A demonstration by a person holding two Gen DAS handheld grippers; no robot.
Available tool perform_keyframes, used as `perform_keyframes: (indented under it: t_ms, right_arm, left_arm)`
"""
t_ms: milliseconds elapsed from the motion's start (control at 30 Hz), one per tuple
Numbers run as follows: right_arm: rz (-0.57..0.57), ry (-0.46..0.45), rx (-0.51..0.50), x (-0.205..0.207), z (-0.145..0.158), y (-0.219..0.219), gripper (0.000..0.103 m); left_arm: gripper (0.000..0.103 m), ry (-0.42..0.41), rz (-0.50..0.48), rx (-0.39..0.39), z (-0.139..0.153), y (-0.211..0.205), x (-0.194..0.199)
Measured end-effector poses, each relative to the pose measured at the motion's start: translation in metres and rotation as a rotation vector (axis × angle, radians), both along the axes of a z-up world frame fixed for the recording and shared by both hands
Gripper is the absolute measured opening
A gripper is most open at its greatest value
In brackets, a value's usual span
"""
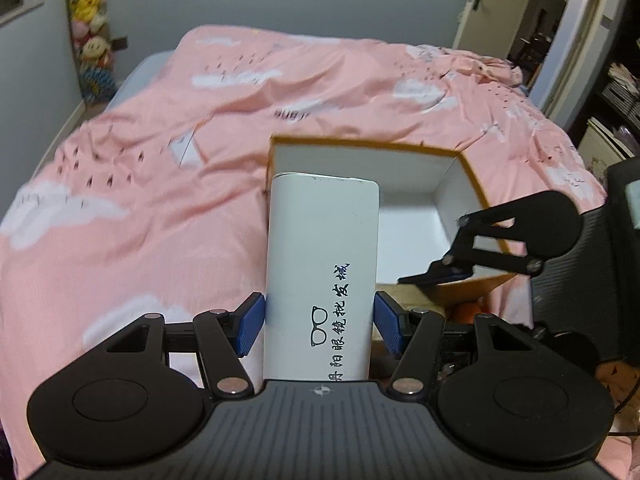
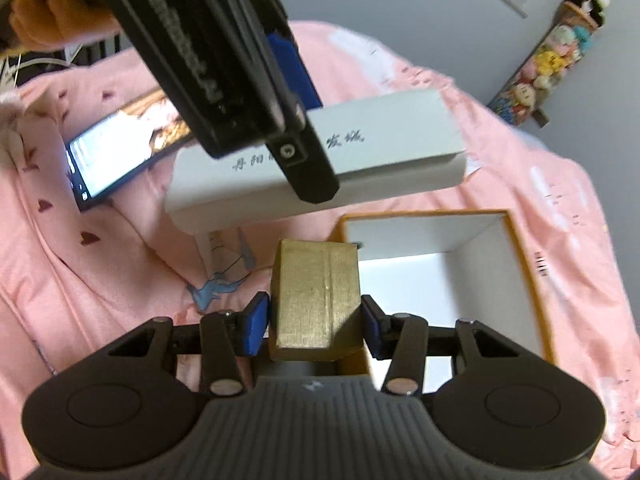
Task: Organize objects
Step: 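Lower the glasses case into the box with the left gripper while the right carries the gold box in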
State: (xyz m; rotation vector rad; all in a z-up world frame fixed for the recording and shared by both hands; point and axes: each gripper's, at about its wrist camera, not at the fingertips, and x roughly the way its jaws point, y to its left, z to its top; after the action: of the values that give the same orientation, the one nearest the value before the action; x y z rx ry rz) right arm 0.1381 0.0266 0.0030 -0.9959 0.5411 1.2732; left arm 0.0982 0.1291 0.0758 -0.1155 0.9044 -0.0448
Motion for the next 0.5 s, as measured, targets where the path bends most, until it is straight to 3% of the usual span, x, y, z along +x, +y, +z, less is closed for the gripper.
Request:
perform_keyframes:
  t_ms: [100, 167, 333, 500]
  right_arm:
    - [-0.043, -0.033, 0.041, 0.026, 0.035, -0.020, 0.050]
    - [-0.091, -0.066, 0.060, 0.020, 0.053, -0.035, 0.050]
    - [-0.222, -0.099, 0.091, 0.048, 0.052, -0.045, 0.050]
    - [-0.339, -0.061, 0.098, 0.090, 0.030, -0.056, 0.050]
  left_arm:
    - [0.068, -0.025, -0.035, 0.012, 0.014, -0.007, 0.015]
    - [0.068, -0.034, -0.049, 0.006, 0.019, -0.010, 0.027]
    - [0.068, -0.032, -0.056, -0.017, 0.015, -0.018, 0.075]
    - [0.068, 0.032, -0.067, 0.005, -0.017, -0.032, 0.123]
